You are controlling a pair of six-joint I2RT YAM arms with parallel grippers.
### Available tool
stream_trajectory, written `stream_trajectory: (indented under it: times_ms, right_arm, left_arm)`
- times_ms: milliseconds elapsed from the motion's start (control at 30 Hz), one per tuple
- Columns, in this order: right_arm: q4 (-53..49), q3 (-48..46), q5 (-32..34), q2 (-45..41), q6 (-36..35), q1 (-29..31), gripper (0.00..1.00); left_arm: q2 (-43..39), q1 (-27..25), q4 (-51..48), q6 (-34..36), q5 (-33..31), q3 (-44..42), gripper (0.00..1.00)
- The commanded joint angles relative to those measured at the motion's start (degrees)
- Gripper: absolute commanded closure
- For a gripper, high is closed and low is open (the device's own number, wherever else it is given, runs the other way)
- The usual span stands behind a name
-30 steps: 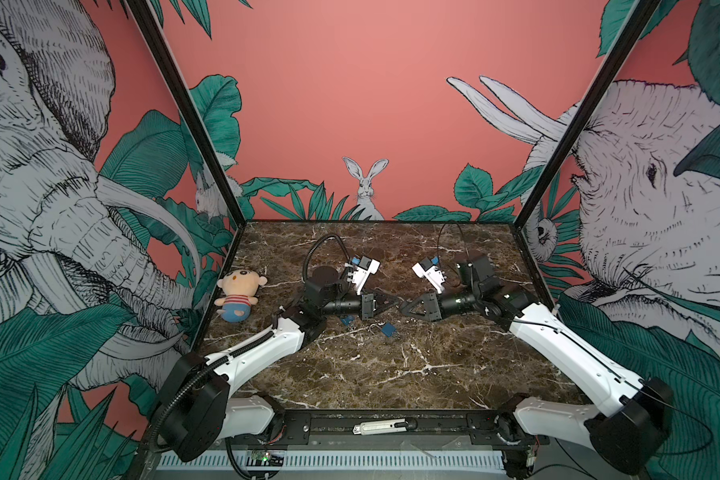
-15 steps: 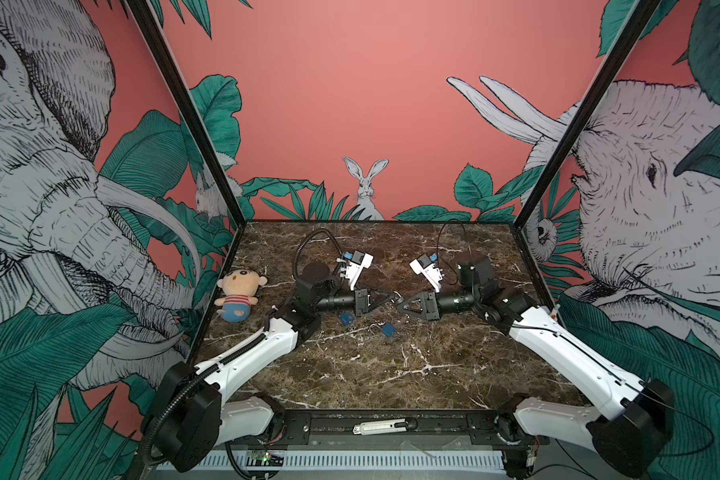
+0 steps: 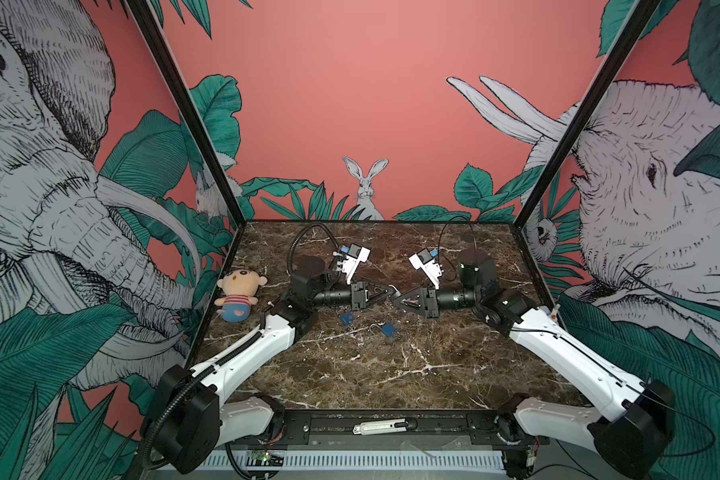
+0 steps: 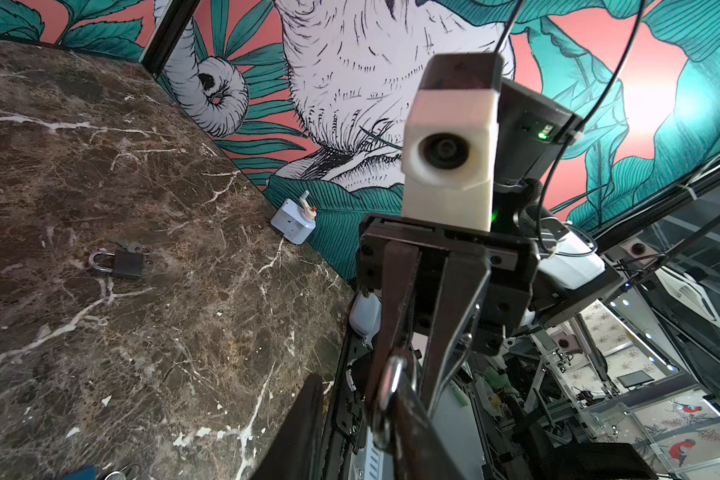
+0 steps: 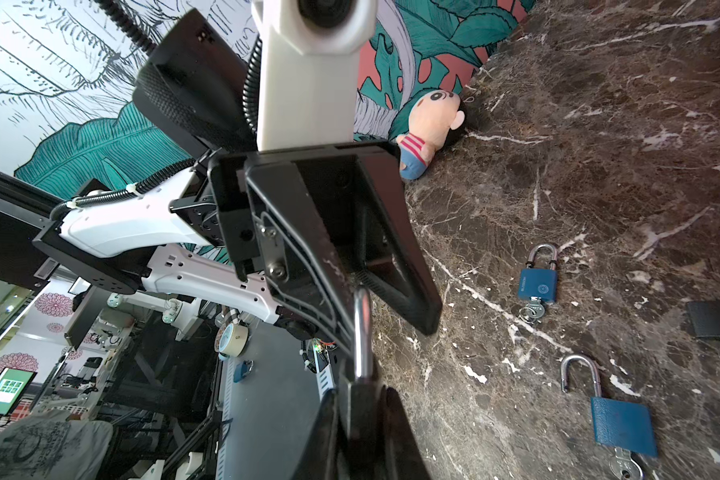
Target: Lock with the key
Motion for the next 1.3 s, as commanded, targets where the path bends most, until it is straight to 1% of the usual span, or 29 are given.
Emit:
stream_trajectory:
  times_ms: [0, 233, 333, 367, 467, 633, 867, 1167, 1267]
  right_arm:
    - [6.15, 0.32, -2.96, -0.94, 0.14, 0.51, 1.00]
    - [4.70, 0.36, -2.42, -1.75, -0.83, 0.50, 1.00]
    - [2.76, 0.54, -1.69, -1.79, -1.86, -0.12, 1.00]
    - [2.75, 0.58, -1.88, -1.64, -1.82, -0.43, 1.00]
    - [3.38, 0.49, -2.37, -0.75, -1.38, -0.95, 1.00]
    - [6.02, 0.41, -3.84, 0.21, 0.48, -1.02, 1.00]
    - [6.65, -0.19, -4.27, 0.74, 1.27, -0.95, 1.00]
    - [7.78, -0.20, -4.79, 1.96, 1.99, -0.95, 1.00]
    - [8.26, -0.12, -4.92, 2.57, 2.37, -0.95, 1.00]
  left_arm:
    - [-0.67, 0.21, 2.12, -1.39, 0.71, 1.04, 0.70]
    - [-1.69, 1.27, 2.01, -2.12, 1.17, 1.60, 0.75]
    - [-3.10, 2.97, -5.33, 1.61, 1.76, 2.37, 0.75]
    - [-3.80, 3.55, -7.79, 3.29, 1.64, 2.42, 0.73]
    - [-5.09, 4.14, -11.30, 5.57, 2.21, 2.23, 0.70]
    - [-5.33, 4.10, -8.10, 3.75, 2.93, 1.71, 0.66]
    - [-2.28, 4.09, 2.05, -2.46, 5.05, 1.48, 0.63]
    - [-1.14, 4.00, 2.97, -3.04, 6.34, 2.13, 0.62]
    - [-0.69, 3.82, 4.11, -3.51, 6.37, 2.24, 0.66]
